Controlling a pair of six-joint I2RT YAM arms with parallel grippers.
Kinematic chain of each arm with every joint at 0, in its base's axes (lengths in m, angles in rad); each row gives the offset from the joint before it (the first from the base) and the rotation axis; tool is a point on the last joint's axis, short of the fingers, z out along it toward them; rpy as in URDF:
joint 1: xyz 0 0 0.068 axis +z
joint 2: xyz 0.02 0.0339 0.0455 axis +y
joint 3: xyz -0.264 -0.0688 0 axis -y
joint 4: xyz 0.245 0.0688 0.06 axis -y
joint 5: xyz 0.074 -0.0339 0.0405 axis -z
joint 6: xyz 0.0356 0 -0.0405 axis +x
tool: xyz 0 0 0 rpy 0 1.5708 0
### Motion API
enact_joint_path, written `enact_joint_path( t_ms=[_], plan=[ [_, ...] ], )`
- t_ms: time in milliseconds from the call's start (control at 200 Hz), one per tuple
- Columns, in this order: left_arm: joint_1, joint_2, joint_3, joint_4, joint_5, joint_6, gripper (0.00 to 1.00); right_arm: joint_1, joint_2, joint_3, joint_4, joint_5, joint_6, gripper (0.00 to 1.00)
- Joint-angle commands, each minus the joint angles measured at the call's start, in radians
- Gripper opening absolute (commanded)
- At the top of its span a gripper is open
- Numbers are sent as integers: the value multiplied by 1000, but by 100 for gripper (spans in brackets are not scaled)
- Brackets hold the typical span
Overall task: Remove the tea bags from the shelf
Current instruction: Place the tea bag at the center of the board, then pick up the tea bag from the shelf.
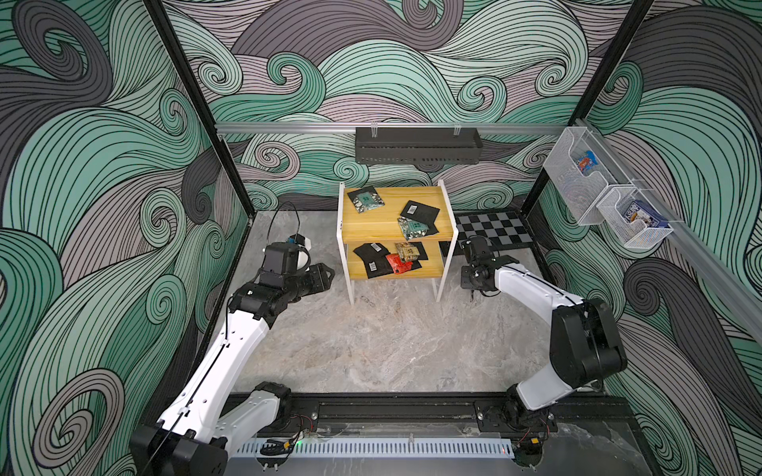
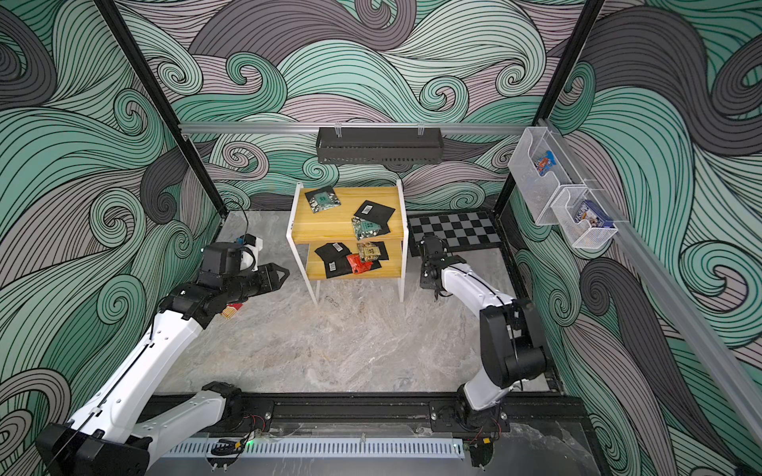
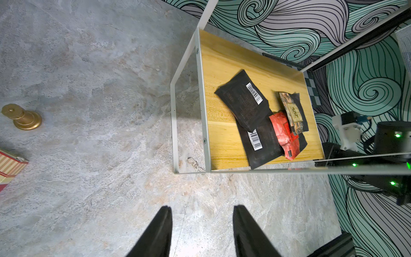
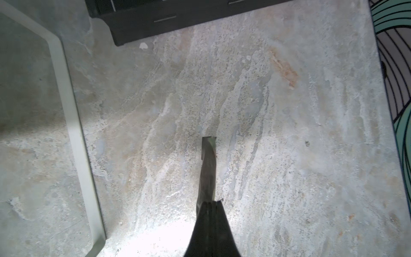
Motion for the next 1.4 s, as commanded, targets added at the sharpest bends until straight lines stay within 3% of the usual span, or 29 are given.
enact_joint_path(
  t_ms=[0,165,265,760,1061,1396],
  plan=[
    [-6,-2,-3,20,2,-1,48,8,27,27,-2,-36,32,4],
    [-6,4,-4,24,8,-4,48,8,53,38,3,-65,46,27],
    [-6,3,-6,25,8,-4,48,9,45,43,6,-81,46,31],
    [-6,17,48,25,-9,25,49,-22,-164,79,-51,-161,23,40],
    [-6,41,158,-29,-49,61,54,-27,-338,141,-137,-220,4,50],
    [-1,88,311,-80,-64,67,58,-23,-431,303,-238,-324,-66,57]
  ],
)
